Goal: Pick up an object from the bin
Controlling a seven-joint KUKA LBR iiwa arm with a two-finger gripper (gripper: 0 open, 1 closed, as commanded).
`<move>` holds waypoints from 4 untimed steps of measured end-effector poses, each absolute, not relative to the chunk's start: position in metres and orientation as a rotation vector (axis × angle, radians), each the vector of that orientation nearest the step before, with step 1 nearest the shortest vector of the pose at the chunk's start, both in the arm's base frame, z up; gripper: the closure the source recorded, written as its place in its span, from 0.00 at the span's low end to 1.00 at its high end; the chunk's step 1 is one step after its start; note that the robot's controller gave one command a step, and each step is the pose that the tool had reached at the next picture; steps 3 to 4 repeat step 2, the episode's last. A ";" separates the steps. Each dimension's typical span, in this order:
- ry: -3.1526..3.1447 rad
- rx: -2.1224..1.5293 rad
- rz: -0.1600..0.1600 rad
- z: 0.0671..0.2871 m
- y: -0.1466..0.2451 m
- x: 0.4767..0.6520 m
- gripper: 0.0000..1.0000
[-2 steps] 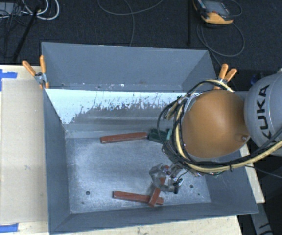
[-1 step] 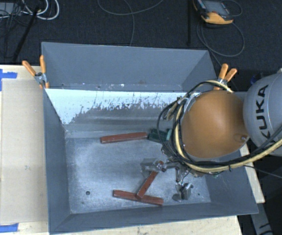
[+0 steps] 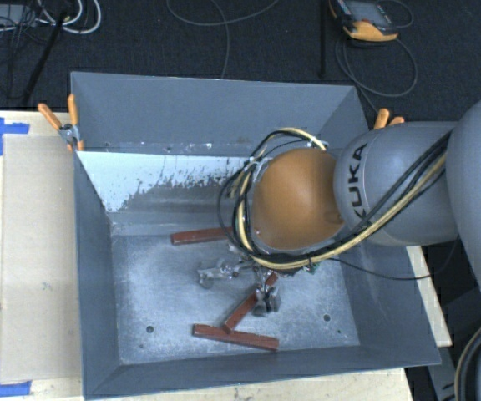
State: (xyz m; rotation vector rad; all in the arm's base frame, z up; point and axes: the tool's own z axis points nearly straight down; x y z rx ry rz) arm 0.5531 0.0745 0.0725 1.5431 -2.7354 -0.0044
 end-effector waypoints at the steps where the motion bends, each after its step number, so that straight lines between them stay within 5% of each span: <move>1: -2.740 1.537 -0.004 0.076 0.074 0.553 1.00; 2: -2.716 1.592 0.004 0.231 0.060 0.544 1.00; 4: -2.716 1.592 0.004 0.231 0.060 0.544 1.00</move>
Offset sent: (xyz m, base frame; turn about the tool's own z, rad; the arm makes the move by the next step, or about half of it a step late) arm 0.0000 0.0000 0.0000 0.0000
